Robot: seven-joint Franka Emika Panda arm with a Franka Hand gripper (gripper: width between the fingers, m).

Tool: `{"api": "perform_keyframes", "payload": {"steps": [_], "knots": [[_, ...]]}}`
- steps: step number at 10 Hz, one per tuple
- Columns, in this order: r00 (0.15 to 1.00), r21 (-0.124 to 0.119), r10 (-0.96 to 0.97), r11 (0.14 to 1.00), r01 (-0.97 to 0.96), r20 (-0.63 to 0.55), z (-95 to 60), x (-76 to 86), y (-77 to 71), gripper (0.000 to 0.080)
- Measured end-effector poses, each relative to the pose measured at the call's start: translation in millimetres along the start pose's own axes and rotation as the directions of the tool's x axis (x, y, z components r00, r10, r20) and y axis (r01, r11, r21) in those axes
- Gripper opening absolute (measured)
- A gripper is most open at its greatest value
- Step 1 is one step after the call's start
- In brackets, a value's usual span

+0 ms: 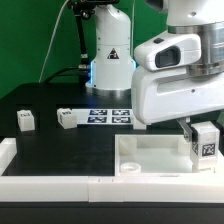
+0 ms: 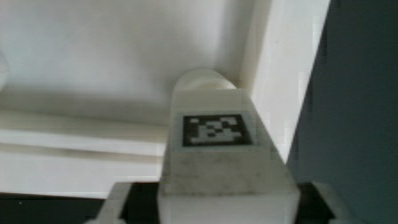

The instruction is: Assemble one leg

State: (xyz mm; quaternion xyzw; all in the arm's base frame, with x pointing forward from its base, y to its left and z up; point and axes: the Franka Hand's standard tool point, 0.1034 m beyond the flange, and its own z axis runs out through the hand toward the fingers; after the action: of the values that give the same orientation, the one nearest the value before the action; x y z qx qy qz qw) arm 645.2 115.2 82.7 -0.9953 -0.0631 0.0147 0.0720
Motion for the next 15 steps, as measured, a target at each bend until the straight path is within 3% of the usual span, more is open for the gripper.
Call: {"api": "perform_keyframes", "payload": {"steps": [3,6,9,10,11,12,14,15], "knots": [[0.937,0.002,0.348,0.937,-0.348,-0.027,-0.2,-0.4,2.5,0.0291],[0.753,0.004,0.657,0.753,-0.658,-0.035,-0.1,-0.6,4.2,0.0291],[0.467,-0.004,0.883,0.467,-0.884,-0.044,0.8,-2.7,2.4,0.0292],[0.412,-0.008,0.91,0.412,-0.911,-0.044,1.0,-2.7,1.8,0.0292],[0.314,-0.004,0.948,0.314,-0.949,-0.044,1.2,-2.8,2.3,0.0292],[0.269,-0.002,0.962,0.269,-0.963,-0.043,1.4,-2.9,1.8,0.0293],[0.057,0.008,0.998,0.057,-0.998,-0.029,1.7,-3.3,1.0,0.0293],[0.053,0.008,0.998,0.053,-0.999,-0.029,1.7,-3.3,0.9,0.0293]]}}
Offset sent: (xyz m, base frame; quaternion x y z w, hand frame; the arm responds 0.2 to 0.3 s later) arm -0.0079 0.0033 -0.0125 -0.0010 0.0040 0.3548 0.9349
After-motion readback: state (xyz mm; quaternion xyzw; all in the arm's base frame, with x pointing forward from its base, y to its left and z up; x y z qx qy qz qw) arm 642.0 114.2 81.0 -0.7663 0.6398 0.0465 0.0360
